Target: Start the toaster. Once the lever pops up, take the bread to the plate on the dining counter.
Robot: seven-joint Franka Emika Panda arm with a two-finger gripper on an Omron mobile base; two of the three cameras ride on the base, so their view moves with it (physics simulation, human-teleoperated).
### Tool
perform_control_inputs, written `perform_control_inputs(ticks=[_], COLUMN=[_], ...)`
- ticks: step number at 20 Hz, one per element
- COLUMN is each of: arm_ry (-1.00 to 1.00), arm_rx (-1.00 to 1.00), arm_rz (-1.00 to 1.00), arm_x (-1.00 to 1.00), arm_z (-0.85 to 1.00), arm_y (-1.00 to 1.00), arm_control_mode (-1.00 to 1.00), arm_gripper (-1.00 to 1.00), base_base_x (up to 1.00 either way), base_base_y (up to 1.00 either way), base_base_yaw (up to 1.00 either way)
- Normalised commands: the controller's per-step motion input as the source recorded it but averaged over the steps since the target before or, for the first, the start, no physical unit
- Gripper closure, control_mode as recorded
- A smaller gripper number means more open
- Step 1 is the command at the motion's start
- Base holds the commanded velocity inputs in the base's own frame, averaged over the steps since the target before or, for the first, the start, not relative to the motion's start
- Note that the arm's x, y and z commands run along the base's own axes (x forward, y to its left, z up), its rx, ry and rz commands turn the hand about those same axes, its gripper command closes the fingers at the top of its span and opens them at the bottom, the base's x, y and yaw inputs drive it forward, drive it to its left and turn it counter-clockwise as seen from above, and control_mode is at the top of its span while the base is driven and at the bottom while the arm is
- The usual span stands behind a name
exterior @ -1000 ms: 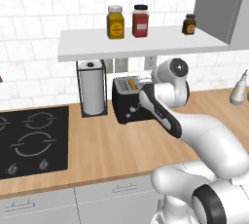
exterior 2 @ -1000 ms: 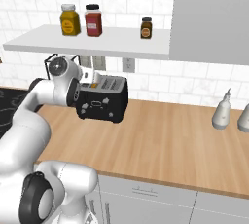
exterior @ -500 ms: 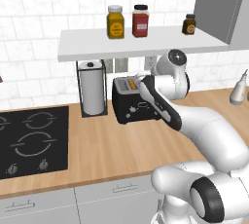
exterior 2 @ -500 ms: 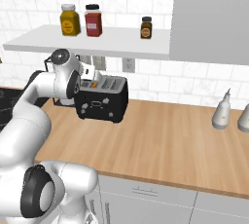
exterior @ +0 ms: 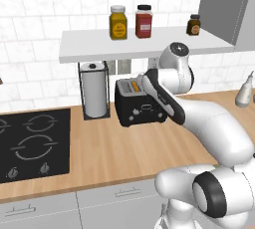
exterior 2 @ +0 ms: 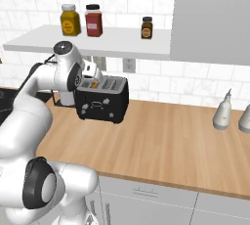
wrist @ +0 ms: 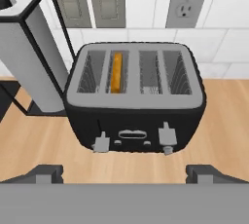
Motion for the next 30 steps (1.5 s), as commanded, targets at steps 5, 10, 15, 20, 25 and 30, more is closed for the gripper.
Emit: perform_control_inputs(ticks=[5, 10, 15, 20, 25, 30], arm_ry=[0.12, 0.02, -0.02, -0.07, -0.01, -0.03], arm_rx=[0.00, -0.02, -0.05, -0.02, 0.00, 0.00], arm_rz=[0.00, 0.00, 0.00, 0.00, 0.00, 0.00], arm_x=[0.00, -0.03, -0.10, -0.03, 0.00, 0.06], arm_z=[0.00, -0.11, -0.20, -0.16, 0.00, -0.01], arm_y=[0.01, 0.08, 0.16, 0.10, 0.00, 0.00], arm_control_mode=[-1.00, -1.00, -1.00, -1.00, -1.00, -1.00], arm_gripper=[-1.00, -1.00, -1.00, -1.00, -1.00, -1.00], base_base_x=[0.00, 0.00, 0.00, 0.00, 0.00, 0.00], base_base_y=[0.00, 0.00, 0.00, 0.00, 0.00, 0.00], base_base_yaw=[0.00, 0.00, 0.00, 0.00, 0.00, 0.00])
